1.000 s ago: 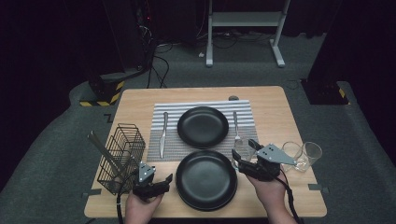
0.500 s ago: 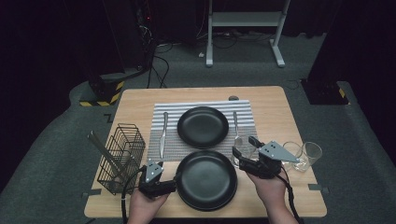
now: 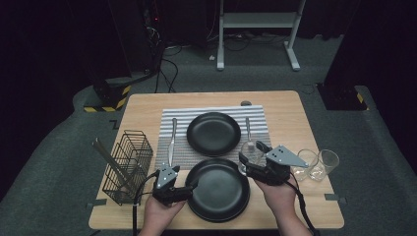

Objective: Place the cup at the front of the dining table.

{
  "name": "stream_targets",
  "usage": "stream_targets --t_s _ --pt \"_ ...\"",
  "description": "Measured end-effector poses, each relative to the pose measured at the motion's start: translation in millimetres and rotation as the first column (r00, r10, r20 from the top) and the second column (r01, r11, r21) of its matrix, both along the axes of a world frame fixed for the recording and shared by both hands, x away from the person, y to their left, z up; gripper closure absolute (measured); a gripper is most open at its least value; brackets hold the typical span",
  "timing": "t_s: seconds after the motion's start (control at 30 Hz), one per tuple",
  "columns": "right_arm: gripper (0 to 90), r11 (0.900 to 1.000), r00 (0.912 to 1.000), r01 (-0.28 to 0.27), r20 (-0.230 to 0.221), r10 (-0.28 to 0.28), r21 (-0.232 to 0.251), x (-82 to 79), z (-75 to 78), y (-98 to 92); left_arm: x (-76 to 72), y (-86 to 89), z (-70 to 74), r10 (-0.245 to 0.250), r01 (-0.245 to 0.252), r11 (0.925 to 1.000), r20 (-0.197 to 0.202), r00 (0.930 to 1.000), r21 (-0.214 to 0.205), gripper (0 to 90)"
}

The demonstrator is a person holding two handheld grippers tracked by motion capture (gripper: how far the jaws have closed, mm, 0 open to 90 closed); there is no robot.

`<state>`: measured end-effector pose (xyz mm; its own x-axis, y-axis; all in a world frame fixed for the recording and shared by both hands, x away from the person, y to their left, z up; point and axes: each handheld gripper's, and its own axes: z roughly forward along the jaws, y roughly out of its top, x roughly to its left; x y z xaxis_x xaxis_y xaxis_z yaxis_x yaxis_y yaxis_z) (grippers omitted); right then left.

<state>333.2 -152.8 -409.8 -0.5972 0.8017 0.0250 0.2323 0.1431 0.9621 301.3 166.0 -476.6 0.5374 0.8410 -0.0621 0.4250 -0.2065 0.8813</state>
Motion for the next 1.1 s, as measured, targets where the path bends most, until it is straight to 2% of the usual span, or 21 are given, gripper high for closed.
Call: stream_targets --t_s 0.17,0.27,0.53,0.67,0.97,1.1 --pt "28.3 0.9998 0.9998 -0.021 0.005 0.021 -0.002 0.5 1.2 12.1 3.7 -4.0 -1.8 -0.01 0.01 0.9999 -0.008 0.9999 -0.008 18.6" --pt "28.3 0.9994 0.9994 -0.033 0.005 0.033 0.005 1.3 1.2 17.4 3.7 -6.7 -1.8 -0.024 0.024 0.9995 0.007 0.9997 -0.018 17.8" --pt "28.3 0.9983 0.9983 -0.058 0.005 0.058 0.0 1.7 0.8 31.3 0.5 -19.6 2.5 -0.058 0.058 0.9983 0.034 0.9978 -0.009 15.2" --pt "28.3 0.9976 0.9976 -0.069 0.004 0.069 -0.008 2.2 2.1 37.6 1.9 -24.7 4.6 -0.077 0.078 0.9965 0.029 0.9966 -0.03 15.4" --pt "28.3 0.9947 0.9947 -0.102 0.009 0.102 -0.014 2.3 5.3 53.2 2.7 -33.3 5.8 -0.099 0.102 0.9936 0.059 0.9934 -0.05 15.3" --pt "28.3 0.9933 0.9934 -0.115 0.002 0.115 -0.013 3.3 3.2 59.9 4.4 -34.8 4.8 -0.104 0.107 0.9923 0.055 0.9931 -0.062 15.3"
